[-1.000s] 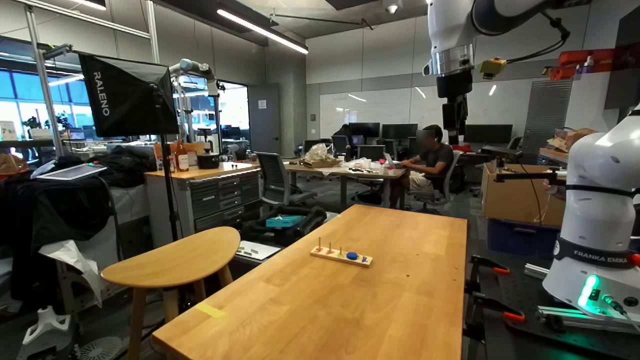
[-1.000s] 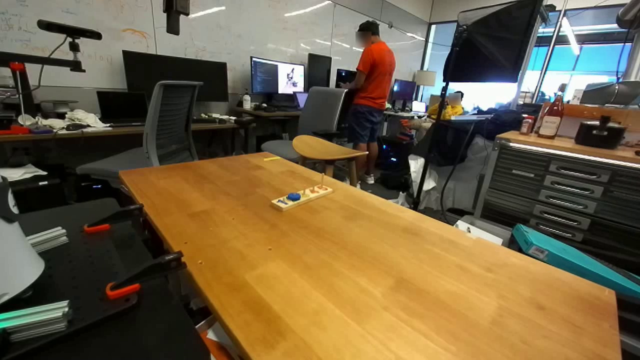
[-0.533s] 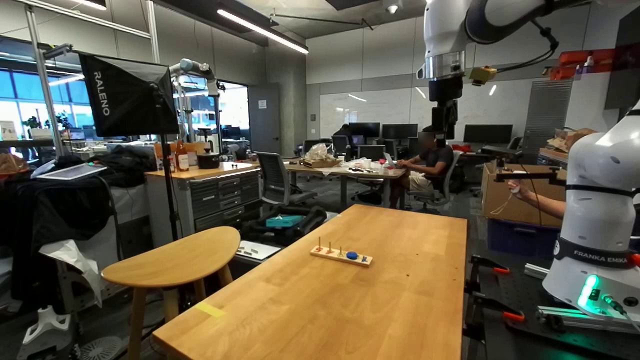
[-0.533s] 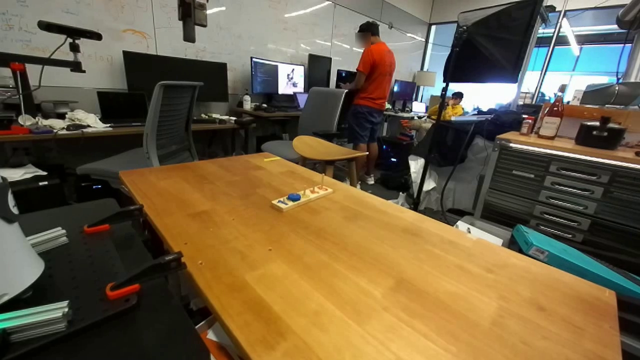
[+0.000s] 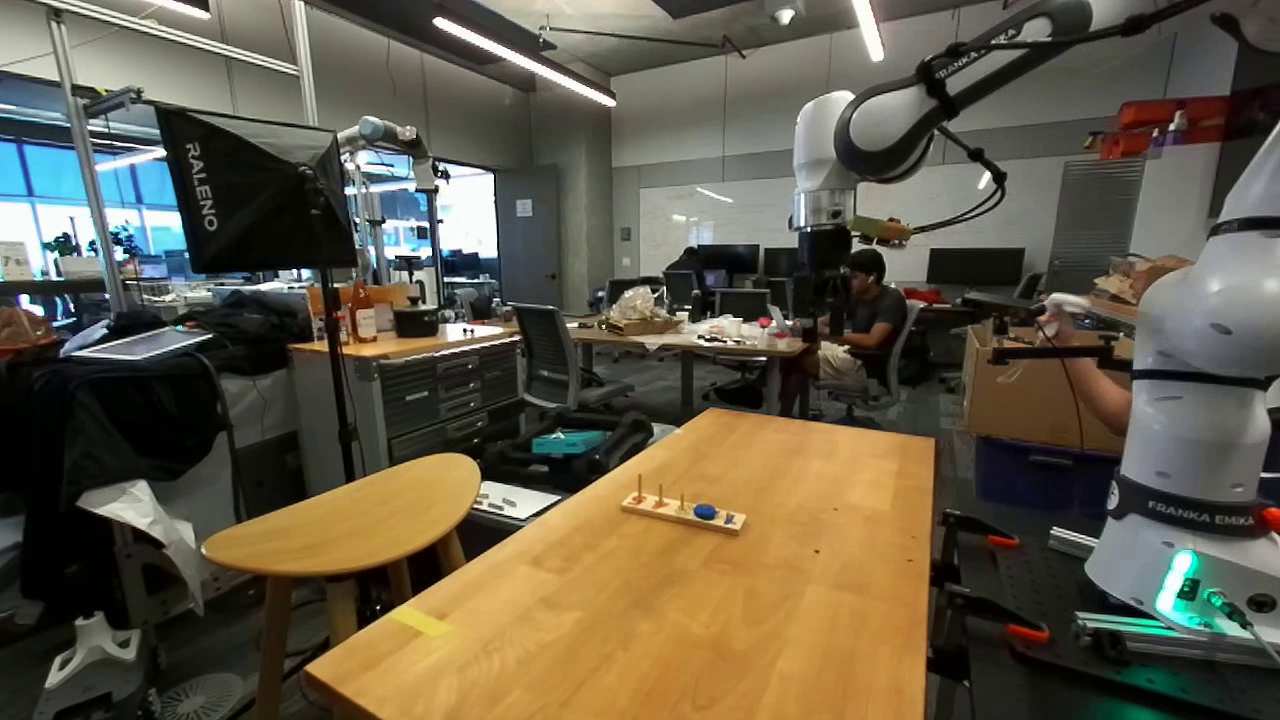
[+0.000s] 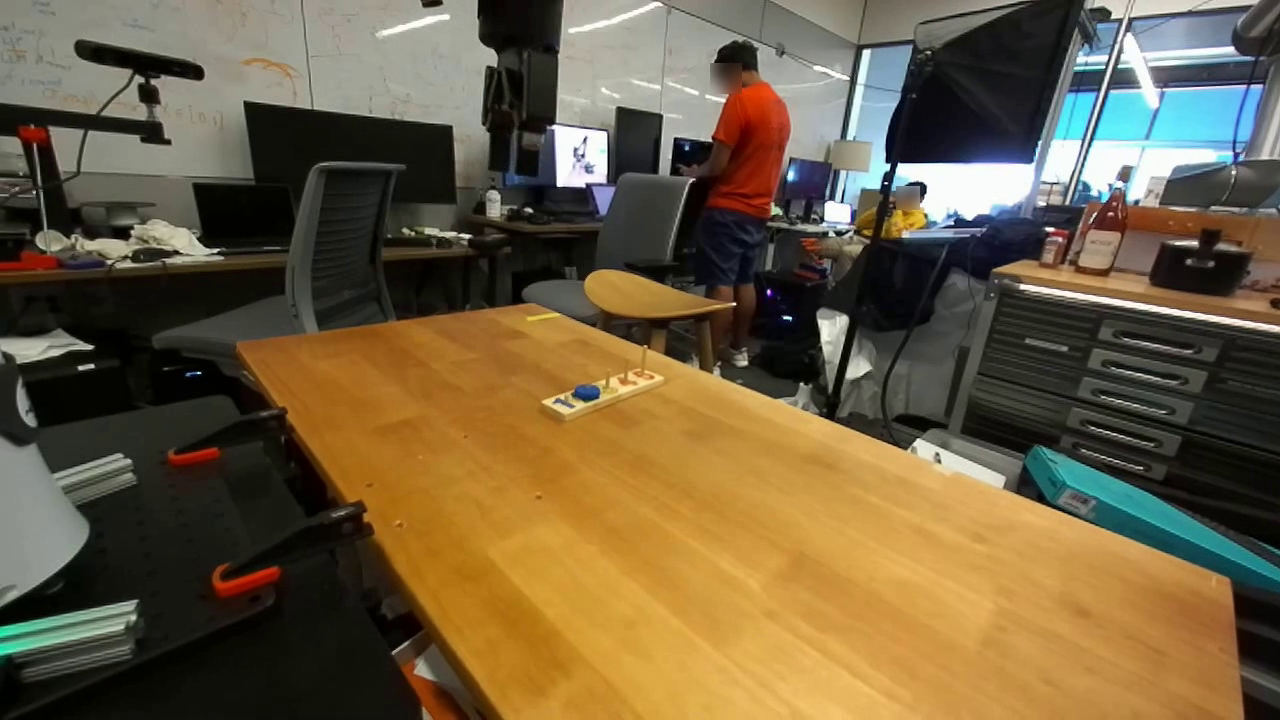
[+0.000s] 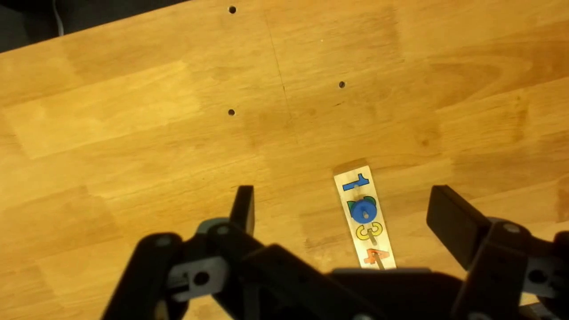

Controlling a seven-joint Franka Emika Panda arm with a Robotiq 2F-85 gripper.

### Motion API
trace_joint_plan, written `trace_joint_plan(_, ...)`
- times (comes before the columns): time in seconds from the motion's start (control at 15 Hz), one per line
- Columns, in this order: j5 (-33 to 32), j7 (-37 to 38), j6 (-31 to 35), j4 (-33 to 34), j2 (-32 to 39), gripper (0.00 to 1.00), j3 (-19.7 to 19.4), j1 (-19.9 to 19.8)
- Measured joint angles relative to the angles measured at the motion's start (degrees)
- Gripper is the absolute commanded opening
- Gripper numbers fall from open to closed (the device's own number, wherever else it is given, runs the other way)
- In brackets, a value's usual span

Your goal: Put the blue disk on the rack on the table

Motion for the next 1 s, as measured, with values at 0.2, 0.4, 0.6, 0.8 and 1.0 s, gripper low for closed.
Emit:
trace_joint_plan(0.2,0.00,0.08,-0.05,0.04,-1.04,1.00,0.78,0.05)
trace_joint_plan(0.4,0.00,0.08,0.12,-0.91,-0.29,1.00,0.95,0.07)
trace_joint_plan(0.6,0.00,0.60,4.88,-2.68,4.67,1.00,1.40,0.13)
trace_joint_plan(0.8,-0.01,2.47,11.82,-2.96,12.57,1.00,2.69,0.56)
trace_joint_plan(1.0,-0.72,5.84,18.22,-1.17,20.90,1.00,3.73,1.47)
